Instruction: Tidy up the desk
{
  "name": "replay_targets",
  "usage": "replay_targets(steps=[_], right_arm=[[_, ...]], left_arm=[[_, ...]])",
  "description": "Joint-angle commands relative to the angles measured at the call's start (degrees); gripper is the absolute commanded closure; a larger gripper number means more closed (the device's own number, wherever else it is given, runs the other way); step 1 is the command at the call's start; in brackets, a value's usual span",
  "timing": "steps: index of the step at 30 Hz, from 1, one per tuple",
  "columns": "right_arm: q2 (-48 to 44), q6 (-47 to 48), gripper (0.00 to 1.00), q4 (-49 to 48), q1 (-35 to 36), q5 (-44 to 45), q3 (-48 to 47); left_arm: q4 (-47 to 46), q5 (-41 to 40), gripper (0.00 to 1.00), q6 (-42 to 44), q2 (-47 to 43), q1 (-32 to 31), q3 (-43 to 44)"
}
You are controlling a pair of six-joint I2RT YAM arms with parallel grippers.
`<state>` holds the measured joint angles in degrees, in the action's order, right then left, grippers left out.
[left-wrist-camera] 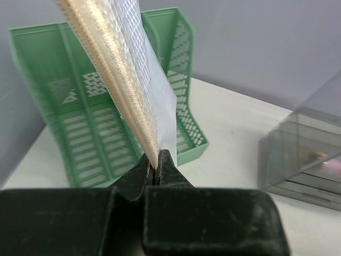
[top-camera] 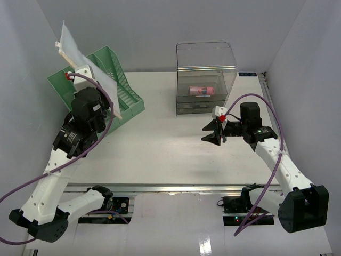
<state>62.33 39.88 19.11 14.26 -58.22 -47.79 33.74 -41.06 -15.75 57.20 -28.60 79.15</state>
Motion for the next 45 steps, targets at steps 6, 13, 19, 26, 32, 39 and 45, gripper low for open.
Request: replay_targets(steps=[6,13,19,26,32,39,45], right_arm=[[-1.4,-1.0,0.48,-2.1,-0.2,-1.3,0.5],[-1.5,-1.0,0.48,-2.2,-0.2,-1.2,0.5],[-1.7,-1.0,0.48,-2.2,-0.2,-1.0,0.7],[-1.5,-0.9,0.48,-2.2,-0.1,-0.9,0.8],[-1.0,-1.0,0.48,-2.4,-0.2,-1.3,0.9],[-0.7,-1.2,0.48,-2.9,-0.2,-1.2,1.1],[-0.1,-2.0,0.47,-3.4,-0.2,-1.8,1.7]], left_arm=[[7.6,-13.4,1.00,0.6,0.9,0.3,1.4],[-4.9,-18.6,1.00,10.0,6.8,0.3,-1.6],[-18.7,-18.5,1.00,20.9,11.3,1.9,-3.9],[-21.9,-18.3,1.00,21.2,14.2,4.2,-5.8],[-15.2,-12.2,1.00,11.8,8.8,4.1,-5.4],[-1.3,2.8,1.00,-0.7,1.7,4.3,-1.7],[1.8,14.4,1.00,-7.4,-1.8,4.3,-1.5]])
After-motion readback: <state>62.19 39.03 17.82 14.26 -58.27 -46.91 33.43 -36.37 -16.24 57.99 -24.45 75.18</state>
